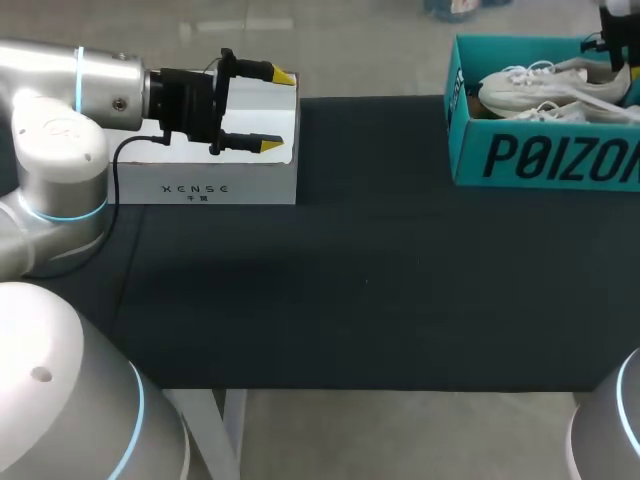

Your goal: Take the shoe out of the shoebox, open the shoe tongue, remove and reinsert the insole, then place the shoe into the shoebox

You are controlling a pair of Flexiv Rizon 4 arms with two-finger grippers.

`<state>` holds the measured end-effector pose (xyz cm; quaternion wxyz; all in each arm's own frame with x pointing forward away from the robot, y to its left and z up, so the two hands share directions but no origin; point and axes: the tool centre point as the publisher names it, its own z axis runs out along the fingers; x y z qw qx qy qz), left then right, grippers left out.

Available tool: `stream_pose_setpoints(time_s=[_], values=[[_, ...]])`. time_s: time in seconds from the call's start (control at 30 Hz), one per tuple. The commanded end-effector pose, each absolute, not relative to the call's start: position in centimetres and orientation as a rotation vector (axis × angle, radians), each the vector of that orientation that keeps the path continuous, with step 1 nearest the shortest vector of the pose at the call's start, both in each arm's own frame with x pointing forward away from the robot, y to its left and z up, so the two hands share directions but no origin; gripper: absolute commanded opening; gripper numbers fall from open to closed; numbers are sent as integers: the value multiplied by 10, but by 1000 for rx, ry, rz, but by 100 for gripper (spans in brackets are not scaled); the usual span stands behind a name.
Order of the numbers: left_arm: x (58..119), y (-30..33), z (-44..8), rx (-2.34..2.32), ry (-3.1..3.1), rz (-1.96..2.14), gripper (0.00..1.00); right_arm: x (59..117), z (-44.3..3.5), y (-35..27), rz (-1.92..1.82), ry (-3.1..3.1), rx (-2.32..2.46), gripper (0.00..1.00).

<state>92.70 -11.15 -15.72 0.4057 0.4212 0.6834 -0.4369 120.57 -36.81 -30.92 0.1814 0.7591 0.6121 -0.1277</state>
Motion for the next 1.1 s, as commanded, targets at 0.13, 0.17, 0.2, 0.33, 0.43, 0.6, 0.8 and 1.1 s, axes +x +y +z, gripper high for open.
stream_pose_setpoints(time_s=[0.13, 0.17, 0.2, 0.33, 0.43, 0.6, 0.8, 1.1], values=[[926, -111, -156, 1065, 1728, -1100, 100, 1237, -314, -378, -521, 1740, 2272, 0], [926, -111, -156, 1065, 1728, -1100, 100, 1238, -313, -379, -521, 1737, 2277, 0], [926, -111, -156, 1065, 1728, -1100, 100, 1239, -310, -380, -517, 1729, 2287, 0], [926, -111, -156, 1065, 1728, -1100, 100, 1239, -294, -383, -468, 1710, 2313, 0], [926, -111, -156, 1065, 1728, -1100, 100, 1240, -289, -385, -443, 1696, 2335, 0], [926, -111, -156, 1065, 1728, -1100, 100, 1242, -291, -385, -430, 1677, 2385, 0], [926, -111, -156, 1065, 1728, -1100, 100, 1242, -305, -380, -476, 1691, 2399, 0], [926, -111, -156, 1065, 1728, -1100, 100, 1233, -315, -376, -544, 1734, 2349, 0]])
